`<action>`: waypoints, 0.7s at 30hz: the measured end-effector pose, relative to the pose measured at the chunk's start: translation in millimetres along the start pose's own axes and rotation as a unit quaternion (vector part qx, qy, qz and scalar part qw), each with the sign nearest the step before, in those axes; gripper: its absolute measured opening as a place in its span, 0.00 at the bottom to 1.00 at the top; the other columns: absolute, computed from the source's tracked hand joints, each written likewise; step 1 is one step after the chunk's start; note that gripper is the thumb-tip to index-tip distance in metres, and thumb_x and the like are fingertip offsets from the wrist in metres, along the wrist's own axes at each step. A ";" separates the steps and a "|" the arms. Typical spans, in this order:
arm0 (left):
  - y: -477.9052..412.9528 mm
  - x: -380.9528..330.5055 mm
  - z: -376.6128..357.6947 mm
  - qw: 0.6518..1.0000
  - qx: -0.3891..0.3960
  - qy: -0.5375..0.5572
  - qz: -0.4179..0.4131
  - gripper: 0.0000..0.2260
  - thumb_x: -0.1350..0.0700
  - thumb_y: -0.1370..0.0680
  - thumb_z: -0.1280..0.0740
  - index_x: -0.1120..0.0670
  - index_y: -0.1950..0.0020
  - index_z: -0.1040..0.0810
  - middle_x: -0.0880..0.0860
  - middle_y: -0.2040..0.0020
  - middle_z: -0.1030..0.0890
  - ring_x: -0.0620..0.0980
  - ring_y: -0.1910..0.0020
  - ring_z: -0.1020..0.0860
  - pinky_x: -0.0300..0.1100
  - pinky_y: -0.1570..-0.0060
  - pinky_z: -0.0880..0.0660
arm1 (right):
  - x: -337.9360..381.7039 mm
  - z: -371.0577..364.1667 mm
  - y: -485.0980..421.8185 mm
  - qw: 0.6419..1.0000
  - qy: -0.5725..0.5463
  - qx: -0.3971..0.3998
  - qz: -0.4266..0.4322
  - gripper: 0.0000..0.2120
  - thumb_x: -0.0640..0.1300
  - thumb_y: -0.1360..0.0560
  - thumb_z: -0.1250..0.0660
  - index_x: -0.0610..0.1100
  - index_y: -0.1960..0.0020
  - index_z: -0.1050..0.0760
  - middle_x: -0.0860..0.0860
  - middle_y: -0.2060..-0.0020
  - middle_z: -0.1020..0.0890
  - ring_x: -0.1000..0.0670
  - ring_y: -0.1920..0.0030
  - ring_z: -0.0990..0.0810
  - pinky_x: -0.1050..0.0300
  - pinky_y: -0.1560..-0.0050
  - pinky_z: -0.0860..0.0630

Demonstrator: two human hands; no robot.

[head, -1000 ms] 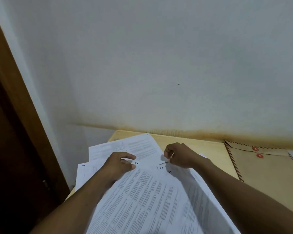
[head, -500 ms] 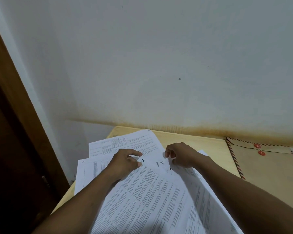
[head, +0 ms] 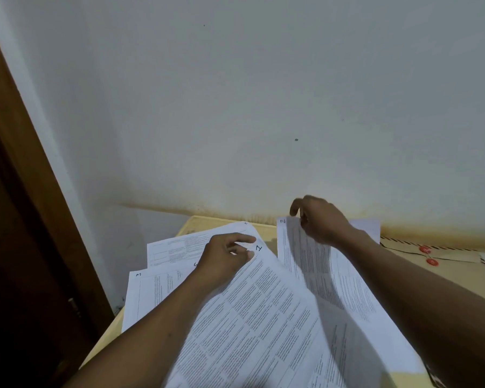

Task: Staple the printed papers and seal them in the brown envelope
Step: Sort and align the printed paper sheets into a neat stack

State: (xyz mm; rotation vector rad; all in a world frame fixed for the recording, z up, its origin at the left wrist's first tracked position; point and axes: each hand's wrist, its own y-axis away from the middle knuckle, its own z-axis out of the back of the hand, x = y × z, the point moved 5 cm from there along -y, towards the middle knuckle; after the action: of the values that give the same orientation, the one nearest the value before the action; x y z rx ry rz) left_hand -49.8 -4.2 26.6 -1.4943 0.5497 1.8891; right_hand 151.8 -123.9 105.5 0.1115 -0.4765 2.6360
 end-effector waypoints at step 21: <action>-19.3 -213.5 26.6 0.967 -0.098 0.017 -0.232 0.12 0.57 0.22 0.26 0.44 0.42 0.15 0.50 0.52 0.15 0.45 0.54 0.17 0.36 0.51 0.22 | 22.7 176.3 4.3 0.894 -0.388 -0.225 0.002 0.10 0.34 0.25 0.34 0.46 0.49 0.21 0.50 0.59 0.22 0.51 0.66 0.24 0.63 0.66 0.29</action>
State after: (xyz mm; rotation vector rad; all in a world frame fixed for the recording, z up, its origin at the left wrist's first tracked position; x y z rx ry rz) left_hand -26.4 -23.0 240.6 -1.6136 0.0124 1.5824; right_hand 129.3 -179.5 272.8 1.0264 -1.3230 2.3103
